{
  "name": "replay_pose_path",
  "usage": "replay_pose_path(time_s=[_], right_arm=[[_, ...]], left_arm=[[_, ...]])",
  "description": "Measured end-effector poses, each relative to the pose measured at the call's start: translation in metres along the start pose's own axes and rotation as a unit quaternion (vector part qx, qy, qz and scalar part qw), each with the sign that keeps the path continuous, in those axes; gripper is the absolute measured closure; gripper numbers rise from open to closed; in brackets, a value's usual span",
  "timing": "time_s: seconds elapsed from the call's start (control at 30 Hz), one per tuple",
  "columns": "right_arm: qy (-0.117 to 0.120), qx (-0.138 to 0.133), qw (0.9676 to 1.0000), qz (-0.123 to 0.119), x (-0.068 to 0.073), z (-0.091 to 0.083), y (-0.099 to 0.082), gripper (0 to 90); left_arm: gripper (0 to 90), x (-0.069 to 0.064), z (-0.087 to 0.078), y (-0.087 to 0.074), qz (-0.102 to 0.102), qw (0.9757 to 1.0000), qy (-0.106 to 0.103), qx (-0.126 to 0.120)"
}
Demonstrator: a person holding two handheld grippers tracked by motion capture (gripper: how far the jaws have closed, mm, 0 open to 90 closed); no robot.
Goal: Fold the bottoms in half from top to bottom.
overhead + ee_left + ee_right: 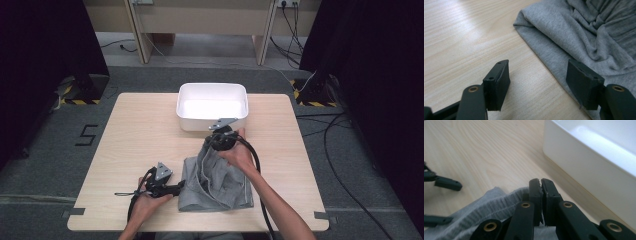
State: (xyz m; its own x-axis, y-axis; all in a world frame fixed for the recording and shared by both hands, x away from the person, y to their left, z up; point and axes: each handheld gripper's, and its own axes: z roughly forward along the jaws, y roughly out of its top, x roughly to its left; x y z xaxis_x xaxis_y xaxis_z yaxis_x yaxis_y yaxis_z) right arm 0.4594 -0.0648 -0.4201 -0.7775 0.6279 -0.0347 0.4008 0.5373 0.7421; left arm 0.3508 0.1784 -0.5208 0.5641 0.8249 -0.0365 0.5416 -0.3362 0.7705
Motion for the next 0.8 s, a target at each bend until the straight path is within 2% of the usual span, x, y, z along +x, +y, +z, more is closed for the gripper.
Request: replay_pose_path(time_s=[0.13,0.23,0.37,0.43,0.57,0.7,0.77,0.8], right_arm=[[0.002,-0.036,0.9993,-0.01,0.003,-0.04,-0.012,88.0],[0.005,-0.063,0.9978,-0.023,0.012,-0.072,-0.026,88.1],[0.002,-0.09,0.9951,-0.04,0.031,-0.109,-0.057,88.2],[0.001,-0.086,0.9951,-0.048,0.044,-0.123,-0.079,88.2],[0.003,-0.083,0.9959,-0.037,0.058,-0.131,-0.113,88.7],[0.015,-0.052,0.9978,-0.038,0.073,-0.125,-0.139,89.9],[0.019,-0.042,0.9983,-0.035,0.074,-0.121,-0.147,88.8],[0.018,-0.045,0.9984,-0.031,0.071,-0.121,-0.147,87.2]], left_arm=[[34.1,0.0,0.0,0.0,0.0,1.0,0.0,0.0],[34.1,0.0,0.0,0.0,0.0,1.0,0.0,0.0],[34.2,0.0,0.0,0.0,0.0,1.0,0.001,0.0],[34.3,0.0,0.0,0.0,0.0,1.0,0.001,0.0],[34.4,0.0,0.0,0.0,0.0,1.0,0.0,0.0],[34.4,0.0,0.0,0.0,-0.001,1.0,-0.002,0.0],[34.4,0.001,-0.001,0.0,-0.004,1.0,-0.003,-0.001],[34.7,0.001,-0.001,0.0,-0.013,0.9999,-0.006,-0.002]])
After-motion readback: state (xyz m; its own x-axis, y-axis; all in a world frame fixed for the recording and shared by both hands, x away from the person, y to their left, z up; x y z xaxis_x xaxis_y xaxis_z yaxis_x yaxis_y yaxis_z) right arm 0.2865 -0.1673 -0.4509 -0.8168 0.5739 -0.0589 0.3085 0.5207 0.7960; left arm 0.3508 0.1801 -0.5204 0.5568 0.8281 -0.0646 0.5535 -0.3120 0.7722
